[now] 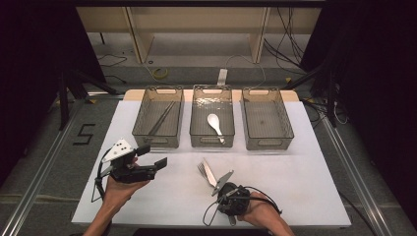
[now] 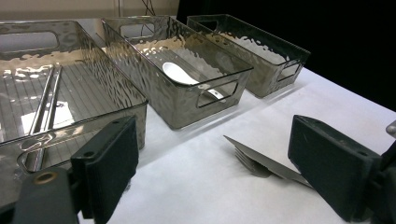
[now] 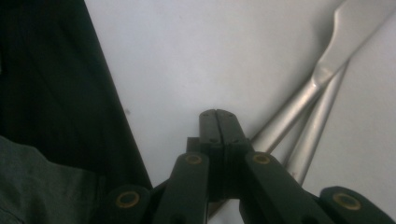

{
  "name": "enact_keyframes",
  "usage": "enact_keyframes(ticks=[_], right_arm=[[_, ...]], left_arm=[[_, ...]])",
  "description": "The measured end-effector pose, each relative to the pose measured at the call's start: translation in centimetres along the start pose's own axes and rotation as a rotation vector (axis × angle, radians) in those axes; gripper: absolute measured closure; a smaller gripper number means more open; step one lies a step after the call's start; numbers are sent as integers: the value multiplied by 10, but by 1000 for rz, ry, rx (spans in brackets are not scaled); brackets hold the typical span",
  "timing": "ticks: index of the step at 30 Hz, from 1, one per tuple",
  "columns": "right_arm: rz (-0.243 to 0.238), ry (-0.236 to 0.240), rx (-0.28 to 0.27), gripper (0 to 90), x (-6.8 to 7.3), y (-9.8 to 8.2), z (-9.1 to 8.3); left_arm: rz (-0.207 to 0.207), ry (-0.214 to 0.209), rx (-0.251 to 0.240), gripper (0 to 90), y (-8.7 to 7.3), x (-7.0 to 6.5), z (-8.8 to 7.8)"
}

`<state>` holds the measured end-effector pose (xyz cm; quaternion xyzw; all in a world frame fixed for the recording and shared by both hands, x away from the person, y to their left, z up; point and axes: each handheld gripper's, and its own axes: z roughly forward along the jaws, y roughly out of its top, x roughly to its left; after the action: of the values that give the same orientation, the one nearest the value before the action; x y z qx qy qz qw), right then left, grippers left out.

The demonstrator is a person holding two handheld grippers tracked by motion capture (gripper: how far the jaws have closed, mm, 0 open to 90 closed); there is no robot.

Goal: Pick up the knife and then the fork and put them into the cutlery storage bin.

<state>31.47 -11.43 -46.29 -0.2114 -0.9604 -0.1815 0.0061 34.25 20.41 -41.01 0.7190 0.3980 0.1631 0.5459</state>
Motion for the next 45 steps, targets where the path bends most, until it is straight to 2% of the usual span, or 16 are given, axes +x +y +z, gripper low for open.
enact_keyframes(ticks=[2,4,5,7,9,12,16,24,26,27,29,31,34,36,40,45], right_arm=[[-10,-11,7,900,-3,-3,-2],[16,-14,13,900,-3,-5,-3],[-3,-21,18,900,-6,-7,-4],[36,-13,27,900,-6,-8,-6],[4,-27,26,900,-11,-11,-6],[49,-22,32,900,-12,-12,-8],[16,-44,37,900,-16,-15,-9],[67,-57,43,900,-24,-18,-12],[45,-64,43,900,-25,-18,-11],[73,-67,48,900,-22,-17,-11],[77,-72,59,900,-21,-16,-12],[56,-78,51,894,-22,-16,-15],[76,-63,-7,756,-24,-14,-27],[105,-87,-39,645,-24,-13,-34],[123,-122,-38,489,-27,-13,-37],[163,-120,-20,412,-29,-11,-31]], left_arm=[[-1,0,-1,157,0,0,0],[1,1,-1,158,0,0,0],[2,0,-1,157,0,0,0],[-1,0,-3,158,0,0,0],[1,1,-2,157,0,0,0],[-1,0,-2,158,0,0,0],[-1,0,-2,158,0,0,0],[1,1,-1,158,0,0,0],[1,0,-1,158,0,0,1],[2,1,-1,158,0,0,1],[3,0,0,158,0,0,1],[4,1,1,158,0,0,1],[3,1,2,158,0,1,1],[3,0,2,157,0,0,1],[4,-1,0,157,0,0,1],[3,1,0,157,0,0,1]])
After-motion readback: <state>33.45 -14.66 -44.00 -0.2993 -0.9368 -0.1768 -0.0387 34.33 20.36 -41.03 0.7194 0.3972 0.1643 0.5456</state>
